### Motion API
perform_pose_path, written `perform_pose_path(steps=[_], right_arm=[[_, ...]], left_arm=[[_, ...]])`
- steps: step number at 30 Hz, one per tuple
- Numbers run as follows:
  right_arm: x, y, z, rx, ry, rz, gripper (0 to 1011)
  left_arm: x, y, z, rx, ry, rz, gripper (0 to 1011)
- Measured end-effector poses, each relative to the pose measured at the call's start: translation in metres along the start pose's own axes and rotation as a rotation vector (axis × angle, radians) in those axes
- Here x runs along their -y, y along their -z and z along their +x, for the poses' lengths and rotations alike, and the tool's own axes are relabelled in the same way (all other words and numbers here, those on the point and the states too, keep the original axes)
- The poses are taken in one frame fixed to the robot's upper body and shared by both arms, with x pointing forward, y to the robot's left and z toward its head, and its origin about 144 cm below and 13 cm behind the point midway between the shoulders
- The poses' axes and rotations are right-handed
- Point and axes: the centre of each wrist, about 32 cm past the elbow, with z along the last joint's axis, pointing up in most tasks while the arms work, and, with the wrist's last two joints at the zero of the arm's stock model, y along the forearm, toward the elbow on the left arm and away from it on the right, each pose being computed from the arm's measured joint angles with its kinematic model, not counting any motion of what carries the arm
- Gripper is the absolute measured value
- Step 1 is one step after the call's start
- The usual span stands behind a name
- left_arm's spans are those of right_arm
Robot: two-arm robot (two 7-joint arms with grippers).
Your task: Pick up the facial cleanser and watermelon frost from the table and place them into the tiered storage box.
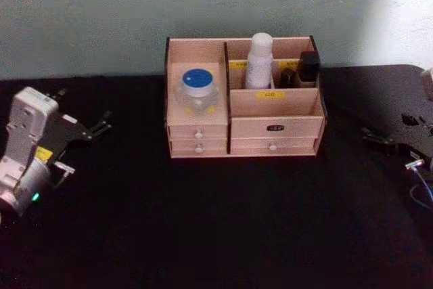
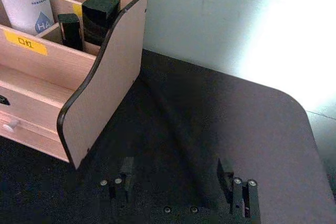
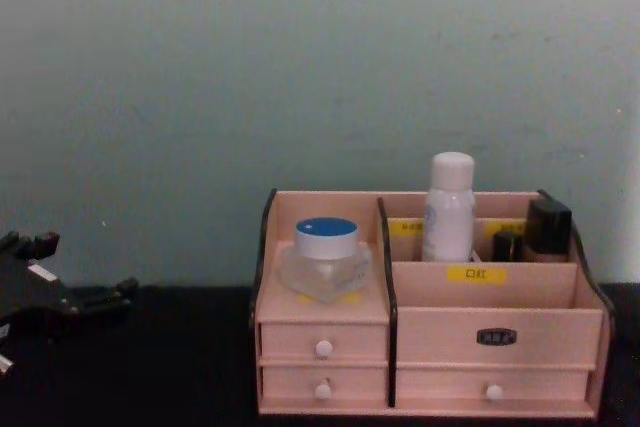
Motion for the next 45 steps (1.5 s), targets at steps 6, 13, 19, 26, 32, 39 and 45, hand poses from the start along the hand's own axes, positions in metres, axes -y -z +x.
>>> perform_pose_path(steps=[6,13,19,26,32,39,45], right_arm=[[0.0,0.0,0.0,0.0,0.0,0.0,1003],[0.0,0.0,0.0,0.0,0.0,0.0,1002],[0.0,0.0,0.0,0.0,0.0,0.0,1003],[0.0,0.0,0.0,0.0,0.0,0.0,1003],[0.0,0.0,0.0,0.0,0.0,0.0,1003],[0.0,0.0,0.0,0.0,0.0,0.0,1003],[0.0,0.0,0.0,0.0,0.0,0.0,1003]], left_arm=[[0.0,0.0,0.0,0.0,0.0,0.0,1001],[0.0,0.0,0.0,0.0,0.0,0.0,1001],[0.0,0.0,0.0,0.0,0.0,0.0,1001],[0.0,0.0,0.0,0.0,0.0,0.0,1001],[0.0,0.0,0.0,0.0,0.0,0.0,1001],[0.0,0.0,0.0,0.0,0.0,0.0,1001],[0.0,0.0,0.0,0.0,0.0,0.0,1001]])
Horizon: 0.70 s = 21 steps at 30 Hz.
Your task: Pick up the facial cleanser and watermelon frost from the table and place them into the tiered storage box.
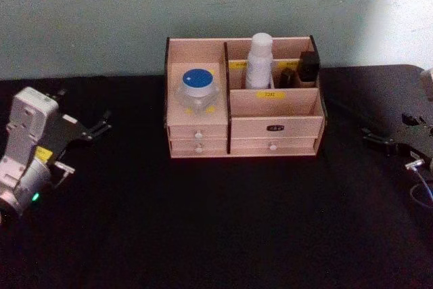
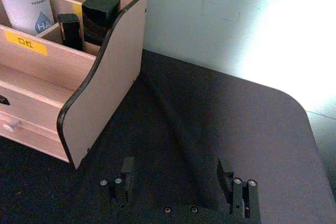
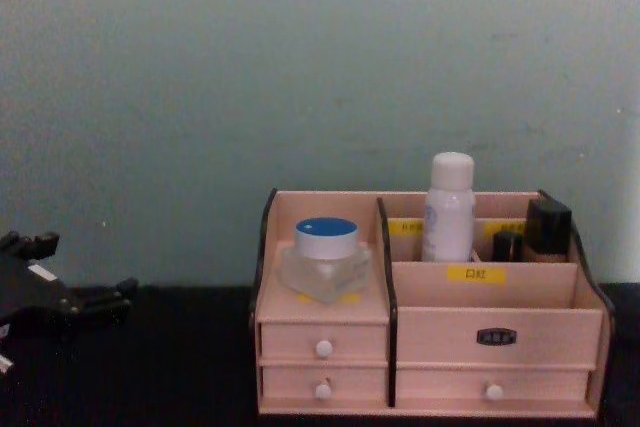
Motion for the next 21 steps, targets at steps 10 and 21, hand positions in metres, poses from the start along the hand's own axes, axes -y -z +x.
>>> perform_pose_path(steps=[10,21], right_arm=[[0.0,0.0,0.0,0.0,0.0,0.0,1003],[0.0,0.0,0.0,0.0,0.0,0.0,1003]], left_arm=[[0.0,0.0,0.0,0.0,0.0,0.0,1001],[0.0,0.0,0.0,0.0,0.0,0.0,1001]])
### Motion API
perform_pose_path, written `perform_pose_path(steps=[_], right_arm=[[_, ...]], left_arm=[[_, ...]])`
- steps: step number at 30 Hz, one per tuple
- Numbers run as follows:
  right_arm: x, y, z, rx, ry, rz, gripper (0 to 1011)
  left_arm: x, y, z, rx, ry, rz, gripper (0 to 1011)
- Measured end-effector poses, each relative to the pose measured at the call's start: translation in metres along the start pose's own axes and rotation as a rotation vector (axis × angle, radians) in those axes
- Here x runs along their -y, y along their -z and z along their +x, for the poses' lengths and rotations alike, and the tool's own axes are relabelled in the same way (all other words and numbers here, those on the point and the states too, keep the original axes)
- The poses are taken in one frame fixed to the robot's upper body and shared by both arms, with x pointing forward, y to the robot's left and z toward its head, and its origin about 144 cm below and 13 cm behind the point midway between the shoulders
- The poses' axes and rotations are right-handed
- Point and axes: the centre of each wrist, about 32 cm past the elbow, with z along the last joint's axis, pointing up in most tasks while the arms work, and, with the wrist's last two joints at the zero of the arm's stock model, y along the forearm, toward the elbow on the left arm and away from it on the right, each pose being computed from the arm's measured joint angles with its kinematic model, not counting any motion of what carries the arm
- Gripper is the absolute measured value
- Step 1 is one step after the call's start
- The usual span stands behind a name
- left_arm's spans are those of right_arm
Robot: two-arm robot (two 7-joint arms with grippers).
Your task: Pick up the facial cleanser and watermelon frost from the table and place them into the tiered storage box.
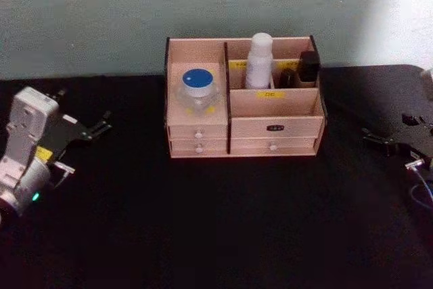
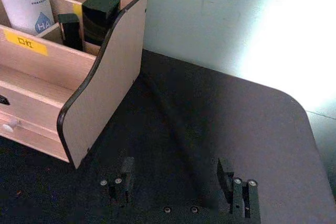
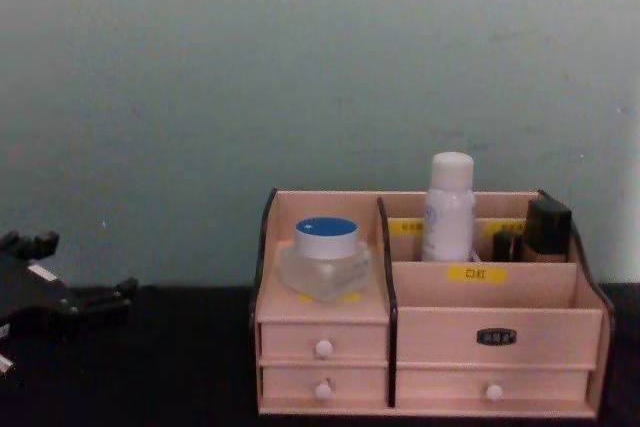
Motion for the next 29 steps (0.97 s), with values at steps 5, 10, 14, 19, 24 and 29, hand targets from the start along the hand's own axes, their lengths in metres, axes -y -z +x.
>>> perform_pose_path(steps=[5,10,14,19,24,29], right_arm=[[0.0,0.0,0.0,0.0,0.0,0.0,1002],[0.0,0.0,0.0,0.0,0.0,0.0,1002],[0.0,0.0,0.0,0.0,0.0,0.0,1002],[0.0,0.0,0.0,0.0,0.0,0.0,1003],[0.0,0.0,0.0,0.0,0.0,0.0,1003],[0.0,0.0,0.0,0.0,0.0,0.0,1002]], left_arm=[[0.0,0.0,0.0,0.0,0.0,0.0,1001],[0.0,0.0,0.0,0.0,0.0,0.0,1001],[0.0,0.0,0.0,0.0,0.0,0.0,1001],[0.0,0.0,0.0,0.0,0.0,0.0,1001],[0.0,0.0,0.0,0.0,0.0,0.0,1001],[0.0,0.0,0.0,0.0,0.0,0.0,1001]])
